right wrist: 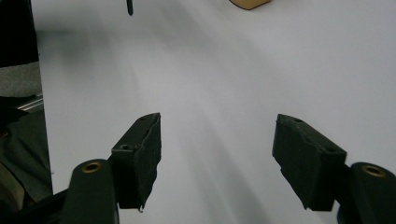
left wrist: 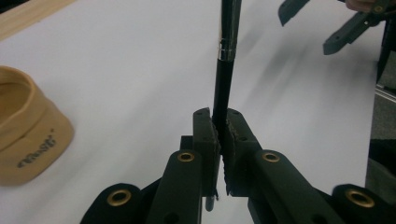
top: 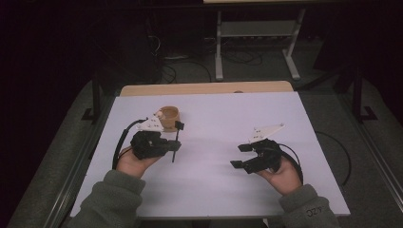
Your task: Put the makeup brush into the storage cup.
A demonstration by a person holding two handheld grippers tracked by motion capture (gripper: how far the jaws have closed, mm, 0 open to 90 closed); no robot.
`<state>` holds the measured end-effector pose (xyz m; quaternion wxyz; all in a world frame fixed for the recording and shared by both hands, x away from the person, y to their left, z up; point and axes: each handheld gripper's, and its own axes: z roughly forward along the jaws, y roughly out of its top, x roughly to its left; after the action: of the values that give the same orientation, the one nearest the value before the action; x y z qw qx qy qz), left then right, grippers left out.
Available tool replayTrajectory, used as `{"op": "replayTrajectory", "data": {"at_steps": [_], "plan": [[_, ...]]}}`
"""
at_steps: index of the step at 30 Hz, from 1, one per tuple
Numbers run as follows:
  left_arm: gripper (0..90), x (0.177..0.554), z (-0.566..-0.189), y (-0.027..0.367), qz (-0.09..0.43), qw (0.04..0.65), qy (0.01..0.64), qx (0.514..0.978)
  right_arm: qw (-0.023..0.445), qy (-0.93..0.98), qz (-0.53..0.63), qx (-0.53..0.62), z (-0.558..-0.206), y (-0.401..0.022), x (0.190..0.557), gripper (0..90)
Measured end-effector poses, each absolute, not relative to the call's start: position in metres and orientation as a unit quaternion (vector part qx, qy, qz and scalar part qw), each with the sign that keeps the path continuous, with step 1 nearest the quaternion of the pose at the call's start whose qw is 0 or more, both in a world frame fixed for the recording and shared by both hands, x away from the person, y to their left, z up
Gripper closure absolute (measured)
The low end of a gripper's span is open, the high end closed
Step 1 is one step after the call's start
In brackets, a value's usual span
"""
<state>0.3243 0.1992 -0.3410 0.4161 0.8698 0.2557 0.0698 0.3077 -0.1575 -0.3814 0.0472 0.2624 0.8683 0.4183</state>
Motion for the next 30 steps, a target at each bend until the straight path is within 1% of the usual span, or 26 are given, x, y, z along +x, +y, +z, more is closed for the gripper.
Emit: {"op": "replayTrajectory", "data": {"at_steps": [7,17,30], "plan": [[84.8,0.336,-0.329,0.204,0.081,0.410,0.260,0.871,0.063,0.866,0.413,0.273,-0.386,-0.167,0.303,28.6],[84.8,0.357,-0.306,0.209,0.097,0.407,0.268,0.868,0.070,0.859,0.416,0.291,-0.393,-0.181,0.298,26.3],[84.8,0.398,-0.285,0.209,0.124,0.396,0.281,0.865,0.073,0.852,0.421,0.303,-0.399,-0.191,0.294,23.7]]}}
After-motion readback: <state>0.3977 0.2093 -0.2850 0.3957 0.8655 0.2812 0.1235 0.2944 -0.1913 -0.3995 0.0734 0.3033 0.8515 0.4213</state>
